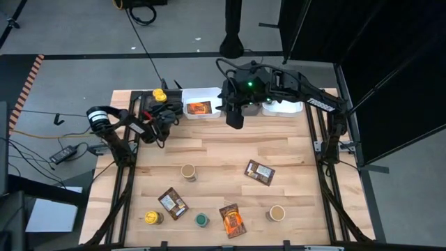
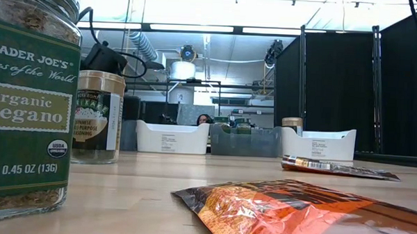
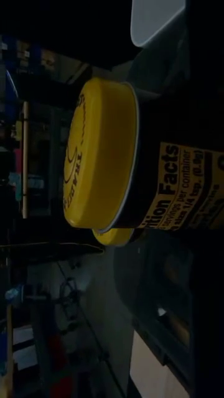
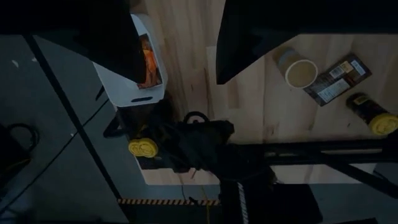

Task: Sort spices by type
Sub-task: Put the right yellow seasoning bottle into the left black bin, then put the yellow seasoning bottle into the left black bin

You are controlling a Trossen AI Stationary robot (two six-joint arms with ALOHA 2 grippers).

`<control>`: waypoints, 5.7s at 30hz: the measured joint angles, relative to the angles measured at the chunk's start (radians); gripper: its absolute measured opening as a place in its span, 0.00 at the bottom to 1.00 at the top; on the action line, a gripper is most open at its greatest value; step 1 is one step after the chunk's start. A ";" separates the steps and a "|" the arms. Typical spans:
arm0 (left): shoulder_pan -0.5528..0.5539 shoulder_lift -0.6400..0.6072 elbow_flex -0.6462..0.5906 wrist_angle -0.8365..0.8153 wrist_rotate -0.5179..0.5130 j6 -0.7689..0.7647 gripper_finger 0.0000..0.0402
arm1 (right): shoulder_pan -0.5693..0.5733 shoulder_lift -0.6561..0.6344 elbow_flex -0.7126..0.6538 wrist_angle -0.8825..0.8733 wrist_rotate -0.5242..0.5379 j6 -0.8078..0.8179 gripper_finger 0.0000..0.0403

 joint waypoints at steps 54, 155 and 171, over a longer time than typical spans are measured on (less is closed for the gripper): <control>-0.420 -0.964 0.298 -0.922 0.561 0.488 0.75 | 0.005 -0.075 0.000 0.002 -0.081 -0.037 0.52; -1.551 -0.023 0.988 -2.127 1.099 -0.949 0.84 | 0.026 -0.099 0.000 -0.085 -0.191 -0.085 0.53; -1.550 -0.024 0.980 -2.085 1.080 -0.920 0.70 | 0.026 -0.099 0.000 -0.085 -0.191 -0.080 0.53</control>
